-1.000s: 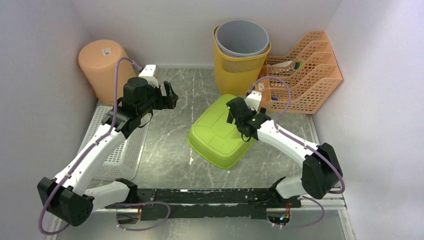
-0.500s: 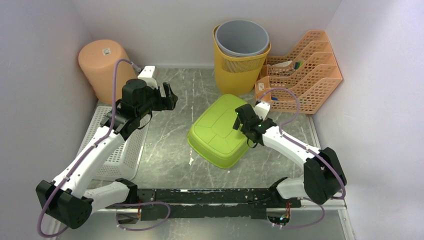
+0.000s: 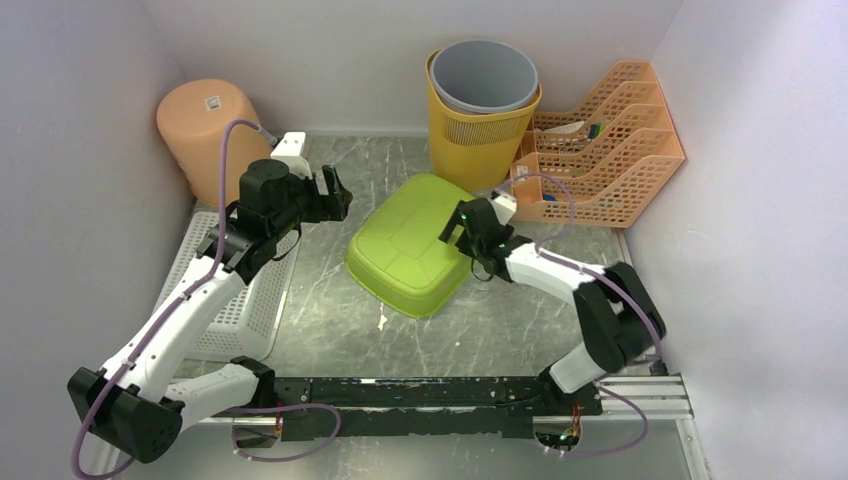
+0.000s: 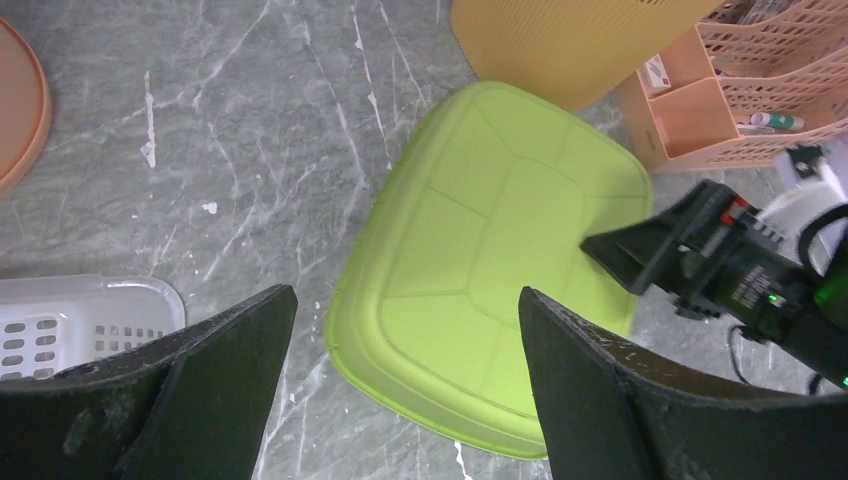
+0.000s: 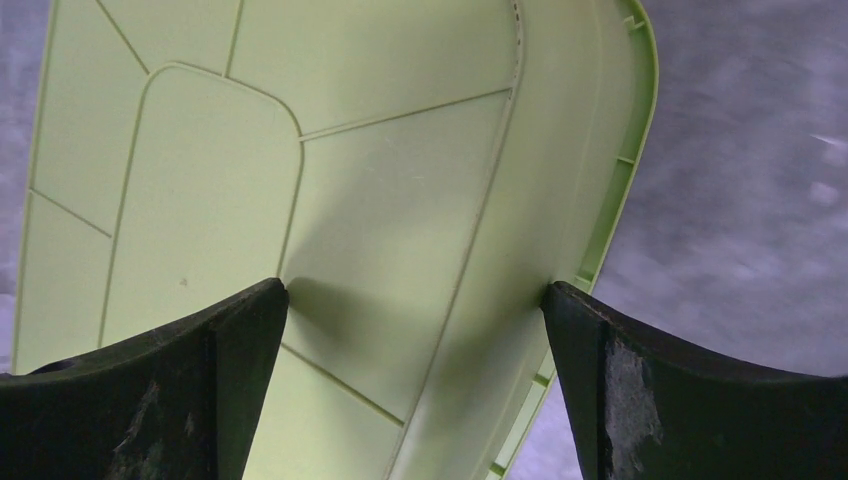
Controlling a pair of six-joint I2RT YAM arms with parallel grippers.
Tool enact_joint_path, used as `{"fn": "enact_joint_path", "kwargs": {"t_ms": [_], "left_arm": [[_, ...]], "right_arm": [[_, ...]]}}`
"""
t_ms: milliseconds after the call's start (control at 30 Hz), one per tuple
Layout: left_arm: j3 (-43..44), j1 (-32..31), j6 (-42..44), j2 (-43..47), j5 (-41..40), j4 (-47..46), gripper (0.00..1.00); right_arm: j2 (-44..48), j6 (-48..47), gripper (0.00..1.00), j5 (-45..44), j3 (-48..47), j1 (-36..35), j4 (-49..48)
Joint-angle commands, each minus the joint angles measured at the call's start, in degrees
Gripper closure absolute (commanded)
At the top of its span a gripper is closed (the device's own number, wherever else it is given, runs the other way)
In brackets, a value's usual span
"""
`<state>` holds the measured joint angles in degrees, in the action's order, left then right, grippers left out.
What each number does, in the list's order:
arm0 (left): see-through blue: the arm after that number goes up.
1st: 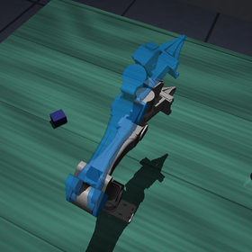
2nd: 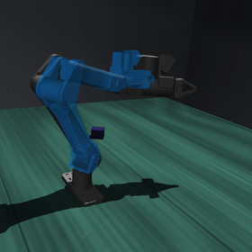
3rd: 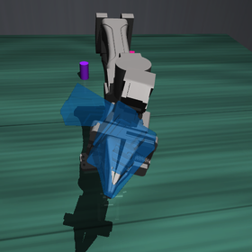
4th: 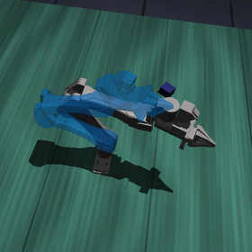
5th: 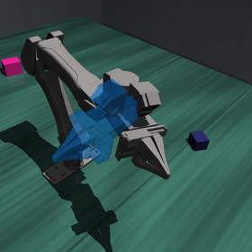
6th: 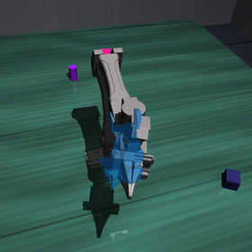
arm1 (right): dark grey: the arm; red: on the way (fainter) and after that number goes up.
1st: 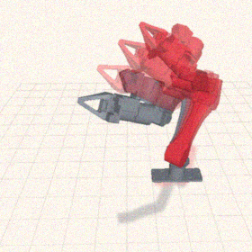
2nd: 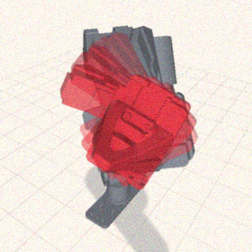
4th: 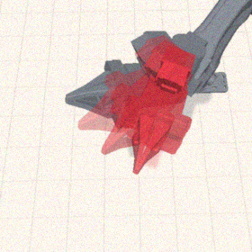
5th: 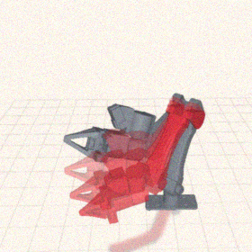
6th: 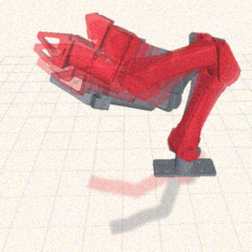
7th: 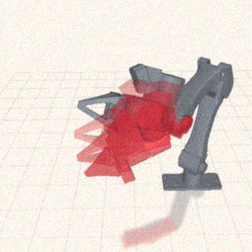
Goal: Turn the large container upside down
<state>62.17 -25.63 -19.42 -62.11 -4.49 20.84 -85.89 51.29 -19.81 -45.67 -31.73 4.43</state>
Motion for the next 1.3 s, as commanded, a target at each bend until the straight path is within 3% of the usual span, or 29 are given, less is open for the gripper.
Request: {"fn": "enact_joint_path", "kwargs": {"t_ms": [0, 200, 333, 567, 733, 967, 1267], "left_arm": [[-0.2, -0.2, 0.7, 1.5, -0.8, 0.0, 0.07], [-1.0, -0.2, 1.8, 1.1, -0.8, 0.1, 0.07], [-1.9, -0.3, 2.8, 0.5, 1.3, -0.3, 0.07], [-5.5, -0.3, 3.1, 0.1, 4.3, -2.8, 0.1], [-7.4, -2.3, 3.8, -2.6, 11.7, -5.9, 0.18], [-6.6, -13.1, 4.5, -11.5, 5.8, -6.1, 0.19], [-6.6, -15.6, 2.6, -21.4, -3.6, -10.3, 0.18]], "right_arm": [[-10.7, 1.4, 0.0, 8.6, -5.4, -2.8, -5.2], [-21.3, -0.2, 0.0, 3.7, -21.8, -8.8, -8.8], [-22.0, -0.1, 0.0, 3.4, -24.2, -8.7, -11.5], [-8.8, -4.7, 0.0, -3.7, -17.6, -7.5, -11.8], [3.7, -6.6, 0.0, -8.2, -12.6, -2.1, -7.6], [13.8, -9.2, 0.0, -10.5, -8.1, 6.2, -3.0], [16.0, -9.9, 0.0, -5.3, -5.5, 12.7, -2.1]]}}
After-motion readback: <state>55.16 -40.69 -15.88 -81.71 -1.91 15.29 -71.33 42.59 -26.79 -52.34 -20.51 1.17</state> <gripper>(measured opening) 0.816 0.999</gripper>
